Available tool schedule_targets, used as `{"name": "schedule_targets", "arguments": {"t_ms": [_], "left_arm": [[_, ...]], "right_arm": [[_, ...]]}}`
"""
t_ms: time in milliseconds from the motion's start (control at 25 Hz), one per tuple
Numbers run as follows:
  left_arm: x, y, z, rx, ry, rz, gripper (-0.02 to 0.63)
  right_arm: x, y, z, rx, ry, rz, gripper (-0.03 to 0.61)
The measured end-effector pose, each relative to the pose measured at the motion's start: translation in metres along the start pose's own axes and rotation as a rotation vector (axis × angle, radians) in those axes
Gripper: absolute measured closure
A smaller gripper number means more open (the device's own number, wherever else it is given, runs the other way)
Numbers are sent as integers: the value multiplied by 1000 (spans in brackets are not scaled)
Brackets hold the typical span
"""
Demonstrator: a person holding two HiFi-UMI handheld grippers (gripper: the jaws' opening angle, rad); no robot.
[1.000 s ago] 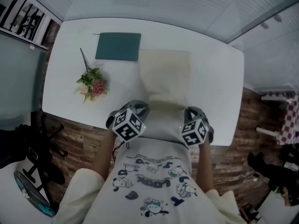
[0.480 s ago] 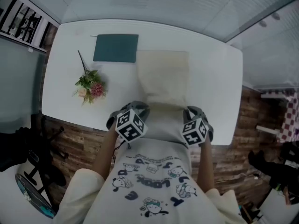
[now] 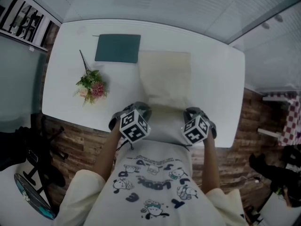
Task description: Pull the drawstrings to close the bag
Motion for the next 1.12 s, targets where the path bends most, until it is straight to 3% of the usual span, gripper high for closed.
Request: {"name": "schedule_targets", "arguments": {"t_ms": [200, 520, 760, 1040, 1120], "left_arm": [[-3, 5, -1, -28, -32, -94, 558], [-34, 36, -14, -107, -196, -251, 565], [-48, 49, -22, -117, -304, -494, 565], [-56, 62, -29, -71, -392, -807, 565], [-57, 67, -31, -76, -428, -865, 565]], "right_arm": [[2, 4, -4, -5, 27, 52, 554], [13, 22, -16, -24, 105, 135, 555], [20, 22, -19, 51, 169, 343, 555], [29, 29, -26, 209, 210, 666, 557], [33, 33, -28, 241, 243, 721, 557]]}}
Point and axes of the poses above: the fingertips, and each gripper's own axes: z forward along the fingers, x to its right, y out of its underside, the point moved 5 cm from there along -z, backward along the fingers, and after that the axes turned 10 degrees about -y, right-handed, at the moved point
